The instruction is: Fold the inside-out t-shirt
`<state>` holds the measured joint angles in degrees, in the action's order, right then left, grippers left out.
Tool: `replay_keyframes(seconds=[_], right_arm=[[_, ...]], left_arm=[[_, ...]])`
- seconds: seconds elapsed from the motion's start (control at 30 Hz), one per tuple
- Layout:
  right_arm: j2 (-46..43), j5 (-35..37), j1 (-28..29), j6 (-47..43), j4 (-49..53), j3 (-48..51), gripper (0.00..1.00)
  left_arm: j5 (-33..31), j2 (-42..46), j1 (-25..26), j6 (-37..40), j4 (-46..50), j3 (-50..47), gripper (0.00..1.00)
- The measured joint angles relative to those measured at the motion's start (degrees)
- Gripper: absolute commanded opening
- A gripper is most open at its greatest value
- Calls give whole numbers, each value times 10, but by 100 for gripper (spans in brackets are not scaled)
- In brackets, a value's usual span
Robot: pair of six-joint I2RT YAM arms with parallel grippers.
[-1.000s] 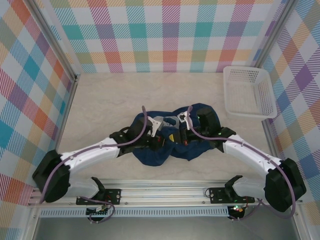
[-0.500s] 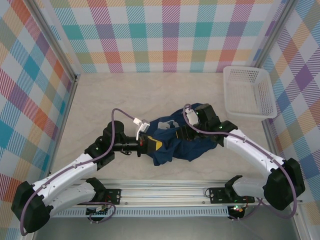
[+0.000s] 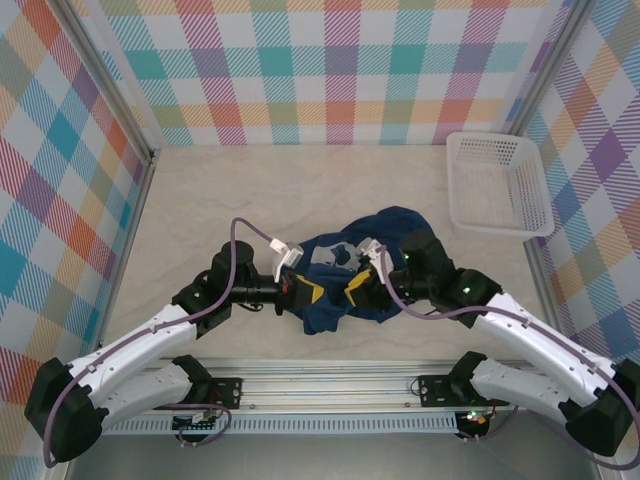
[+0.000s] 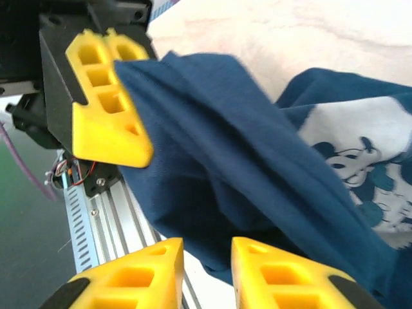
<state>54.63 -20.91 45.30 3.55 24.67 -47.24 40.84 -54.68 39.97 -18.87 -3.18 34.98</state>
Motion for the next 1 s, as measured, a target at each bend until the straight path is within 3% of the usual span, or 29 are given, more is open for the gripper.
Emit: replay_keyframes(seconds=[0.17, 0.37, 0.5, 0.57, 0.67, 0.7, 0.83, 1.0], right_arm=[[61, 2, 13, 4, -56, 23, 19], [116, 52, 13, 7, -108, 26, 38], [143, 66, 13, 2, -142, 26, 41], [156, 68, 13, 2, -163, 26, 35], [179, 74, 13, 2, -197, 25, 5], [184, 77, 13, 3, -202, 25, 0], [174, 75, 11, 0, -193, 21, 0], [91, 3, -16, 3, -111, 15, 0]], left_arm=[[-2, 0, 0, 3, 3, 5, 0], [-2, 0, 0, 3, 7, 7, 0], [-2, 0, 0, 3, 8, 7, 0], [-2, 0, 0, 3, 12, 7, 0], [-3, 1, 0, 5, 17, 7, 0], [-5, 1, 0, 5, 18, 7, 0], [-34, 11, -1, 7, 31, 7, 0], [-95, 38, -21, 7, 47, 7, 0]])
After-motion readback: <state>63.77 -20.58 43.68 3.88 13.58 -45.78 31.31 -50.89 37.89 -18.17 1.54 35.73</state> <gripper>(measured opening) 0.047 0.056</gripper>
